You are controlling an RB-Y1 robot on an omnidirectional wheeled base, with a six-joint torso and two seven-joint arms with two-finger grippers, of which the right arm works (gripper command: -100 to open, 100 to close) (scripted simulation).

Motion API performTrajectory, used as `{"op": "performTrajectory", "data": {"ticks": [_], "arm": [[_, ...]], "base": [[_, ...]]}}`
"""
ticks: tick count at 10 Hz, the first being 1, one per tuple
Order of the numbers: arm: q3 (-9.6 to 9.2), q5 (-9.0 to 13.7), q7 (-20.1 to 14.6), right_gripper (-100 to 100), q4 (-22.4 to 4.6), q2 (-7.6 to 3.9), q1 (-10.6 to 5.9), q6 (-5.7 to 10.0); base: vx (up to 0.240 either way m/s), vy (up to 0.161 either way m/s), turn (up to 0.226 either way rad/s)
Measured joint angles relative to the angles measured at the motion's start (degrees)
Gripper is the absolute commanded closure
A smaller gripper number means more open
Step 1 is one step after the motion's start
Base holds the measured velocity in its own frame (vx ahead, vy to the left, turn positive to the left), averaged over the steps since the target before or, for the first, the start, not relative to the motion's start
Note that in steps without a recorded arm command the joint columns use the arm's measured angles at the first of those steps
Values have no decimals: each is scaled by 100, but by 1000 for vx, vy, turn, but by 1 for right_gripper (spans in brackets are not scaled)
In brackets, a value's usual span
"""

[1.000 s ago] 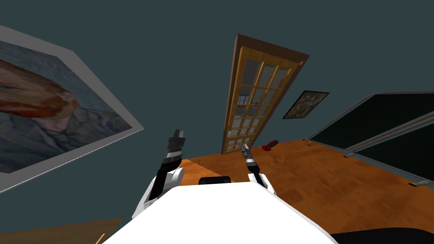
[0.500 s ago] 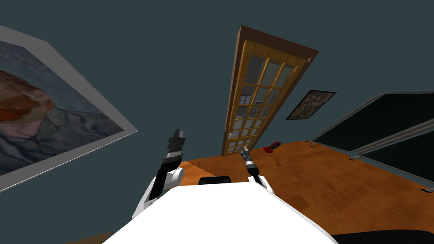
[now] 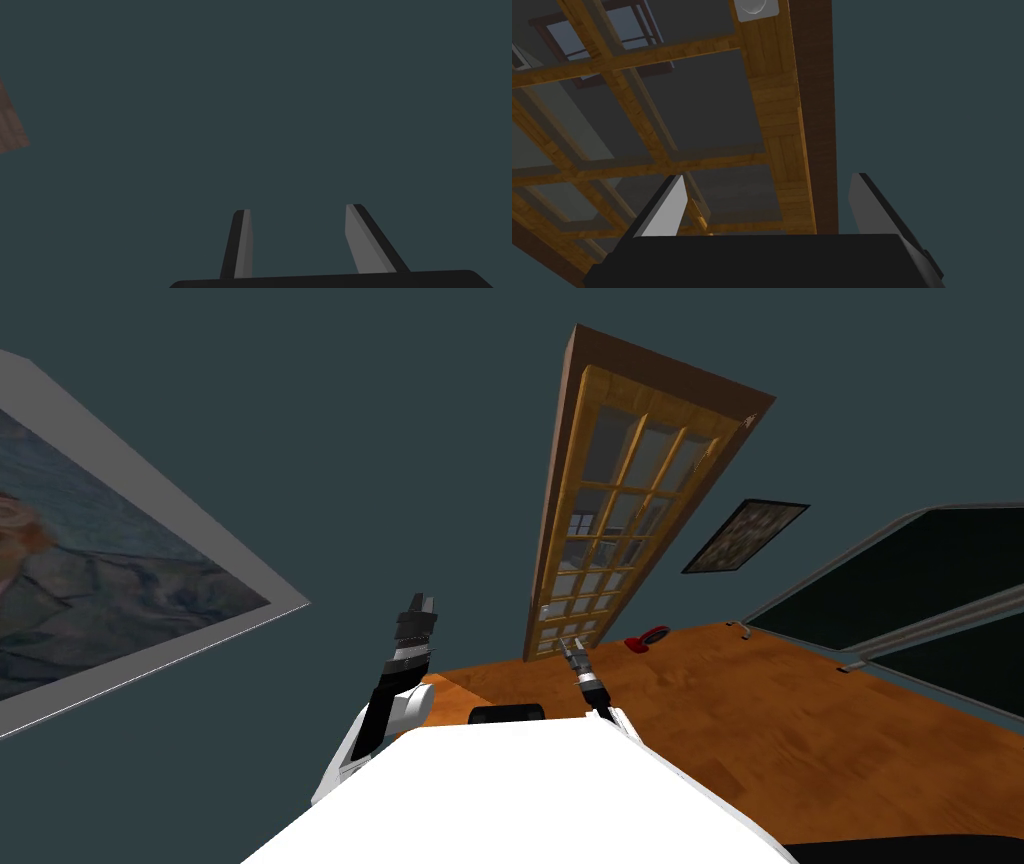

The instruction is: Pull the door open

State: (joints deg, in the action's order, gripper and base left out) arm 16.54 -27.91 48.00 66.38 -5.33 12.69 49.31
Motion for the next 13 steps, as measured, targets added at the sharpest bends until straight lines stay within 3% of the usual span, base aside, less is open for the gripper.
{"op": "performTrajectory", "data": {"ticks": [7, 13], "arm": [[169, -342, 601, -100, -893, -12, -209, 371], [278, -630, 1048, -100, -1468, 15, -305, 616]], "base": [[104, -10, 4], [130, -13, -2]]}}
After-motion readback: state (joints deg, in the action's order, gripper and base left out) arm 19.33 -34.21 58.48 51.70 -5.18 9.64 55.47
